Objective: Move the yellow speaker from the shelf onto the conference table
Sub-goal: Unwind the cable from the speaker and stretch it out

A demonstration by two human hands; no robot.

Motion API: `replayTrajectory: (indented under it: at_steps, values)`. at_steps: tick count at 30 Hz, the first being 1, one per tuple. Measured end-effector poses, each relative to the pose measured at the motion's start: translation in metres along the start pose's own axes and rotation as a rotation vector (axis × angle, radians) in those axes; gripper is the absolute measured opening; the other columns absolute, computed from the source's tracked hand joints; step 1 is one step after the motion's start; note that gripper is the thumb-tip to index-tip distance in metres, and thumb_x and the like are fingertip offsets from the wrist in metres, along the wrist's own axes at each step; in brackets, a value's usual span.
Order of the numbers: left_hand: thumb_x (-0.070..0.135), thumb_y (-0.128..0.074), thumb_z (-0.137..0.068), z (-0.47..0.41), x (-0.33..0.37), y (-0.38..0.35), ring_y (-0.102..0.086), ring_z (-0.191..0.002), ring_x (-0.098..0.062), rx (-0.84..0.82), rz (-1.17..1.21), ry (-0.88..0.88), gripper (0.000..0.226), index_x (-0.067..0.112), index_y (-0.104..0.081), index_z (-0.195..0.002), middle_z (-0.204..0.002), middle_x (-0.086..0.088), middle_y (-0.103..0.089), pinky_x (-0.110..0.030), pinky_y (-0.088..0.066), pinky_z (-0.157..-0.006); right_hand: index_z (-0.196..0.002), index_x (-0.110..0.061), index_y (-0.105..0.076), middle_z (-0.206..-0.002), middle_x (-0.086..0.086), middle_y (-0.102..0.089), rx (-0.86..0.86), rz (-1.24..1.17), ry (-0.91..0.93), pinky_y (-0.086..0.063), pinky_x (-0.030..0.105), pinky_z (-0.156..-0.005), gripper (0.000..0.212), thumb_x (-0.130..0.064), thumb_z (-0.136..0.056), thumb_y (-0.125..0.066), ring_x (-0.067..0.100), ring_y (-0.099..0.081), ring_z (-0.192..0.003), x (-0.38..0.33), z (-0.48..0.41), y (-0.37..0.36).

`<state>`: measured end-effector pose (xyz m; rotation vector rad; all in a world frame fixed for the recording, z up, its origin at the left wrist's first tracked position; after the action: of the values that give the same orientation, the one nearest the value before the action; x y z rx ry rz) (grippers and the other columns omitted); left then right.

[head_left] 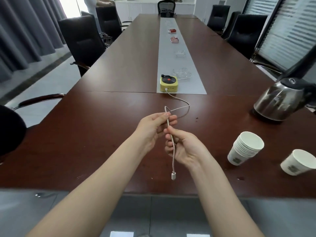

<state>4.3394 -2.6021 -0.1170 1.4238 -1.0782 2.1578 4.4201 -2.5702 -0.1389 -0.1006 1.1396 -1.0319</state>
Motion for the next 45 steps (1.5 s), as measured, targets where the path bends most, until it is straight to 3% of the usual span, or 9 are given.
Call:
replayTrajectory:
  at_steps: [7,12,16,19,30,37,40,42,45]
  values:
    - [0.012,-0.057,-0.090,0.064,-0.008,0.019,-0.070,-0.062,-0.003,0.025,-0.037,-0.017,0.007,0.008,-0.063,-0.089,-0.068,0.005,-0.074,-0.017,-0.053,-0.052,-0.068,-0.005,-0.060,-0.042,-0.002,-0.052,-0.096,0.097,-0.029,-0.032,0.016,-0.037,0.026,-0.011,-0.091,-0.048,0.007,-0.042,-0.034,0.034,0.046,-0.011]
    - [0.012,-0.054,-0.092,0.097,-0.010,0.027,-0.055,-0.042,-0.003,-0.031,-0.077,-0.013,0.014,0.001,-0.060,-0.098,-0.048,0.004,-0.064,-0.018,-0.048,-0.045,-0.069,-0.007,-0.064,-0.042,0.000,-0.053,-0.059,0.216,0.098,-0.035,0.016,-0.038,0.034,-0.025,-0.094,-0.050,0.009,-0.045,-0.035,0.046,0.067,-0.017]
    - [0.008,-0.056,-0.090,0.126,-0.015,0.043,-0.061,-0.050,-0.001,-0.029,-0.054,-0.011,0.008,0.006,-0.063,-0.087,-0.063,0.001,-0.072,-0.017,-0.054,-0.056,-0.070,-0.008,-0.058,-0.038,-0.002,-0.050,0.021,0.256,0.205,-0.032,0.014,-0.034,0.033,-0.029,-0.094,-0.051,0.006,-0.039,-0.030,0.064,0.084,-0.022]
    - [0.007,-0.054,-0.091,0.152,-0.021,0.054,-0.057,-0.043,0.002,-0.031,-0.033,0.014,0.007,0.004,-0.061,-0.091,-0.059,0.003,-0.071,-0.014,-0.050,-0.050,-0.068,-0.008,-0.056,-0.036,-0.003,-0.049,0.006,0.228,0.232,-0.032,0.015,-0.036,0.030,-0.022,-0.095,-0.052,0.005,-0.040,-0.030,0.086,0.100,-0.027]
    - [0.011,-0.060,-0.088,0.202,-0.066,0.093,-0.054,-0.041,0.002,0.019,-0.117,0.113,0.006,0.008,-0.065,-0.086,-0.063,0.006,-0.072,-0.013,-0.050,-0.046,-0.071,-0.010,-0.060,-0.044,-0.005,-0.060,-0.009,0.220,0.135,-0.042,0.013,-0.042,0.027,-0.013,-0.095,-0.049,0.002,-0.053,-0.038,0.160,0.128,-0.021]
    - [0.013,-0.055,-0.092,0.208,-0.124,0.124,-0.065,-0.057,-0.008,-0.004,-0.165,0.217,0.012,0.007,-0.064,-0.086,-0.060,0.004,-0.071,-0.023,-0.056,-0.066,-0.075,-0.018,-0.063,-0.045,-0.011,-0.057,0.066,0.457,0.025,-0.029,0.020,-0.049,0.018,-0.018,-0.092,-0.055,0.003,-0.044,-0.044,0.211,0.116,0.016]
    - [0.015,-0.052,-0.094,0.205,-0.148,0.136,-0.061,-0.048,-0.012,0.030,-0.145,0.241,0.019,0.006,-0.061,-0.080,-0.049,0.002,-0.063,-0.024,-0.056,-0.056,-0.088,-0.017,-0.064,-0.050,-0.008,-0.056,0.088,0.497,0.011,-0.031,0.019,-0.046,0.006,-0.017,-0.090,-0.059,0.004,-0.045,-0.043,0.227,0.107,0.030]
    - [0.016,-0.051,-0.095,0.200,-0.161,0.142,-0.051,-0.042,-0.012,0.039,-0.156,0.246,0.023,0.006,-0.059,-0.076,-0.042,0.003,-0.054,-0.023,-0.054,-0.050,-0.086,-0.018,-0.063,-0.046,-0.010,-0.054,0.098,0.533,0.002,-0.031,0.019,-0.045,0.005,-0.017,-0.089,-0.059,0.005,-0.045,-0.044,0.236,0.099,0.038]
    - [0.021,-0.053,-0.094,0.186,-0.182,0.153,-0.058,-0.041,-0.006,0.030,-0.241,0.263,0.023,0.009,-0.059,-0.076,-0.045,0.006,-0.059,-0.020,-0.056,-0.058,-0.077,-0.019,-0.059,-0.036,-0.012,-0.050,0.126,0.563,-0.017,-0.029,0.020,-0.046,0.010,-0.015,-0.087,-0.058,0.007,-0.044,-0.048,0.249,0.083,0.051]
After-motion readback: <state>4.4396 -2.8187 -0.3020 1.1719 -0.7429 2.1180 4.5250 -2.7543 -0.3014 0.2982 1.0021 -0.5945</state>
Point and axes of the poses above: each hand's wrist, its own z-axis away from the middle knuckle, its own y-axis out of the back of the hand, x = y × z, the point moved 7 cm from there along -z, towards the middle knuckle
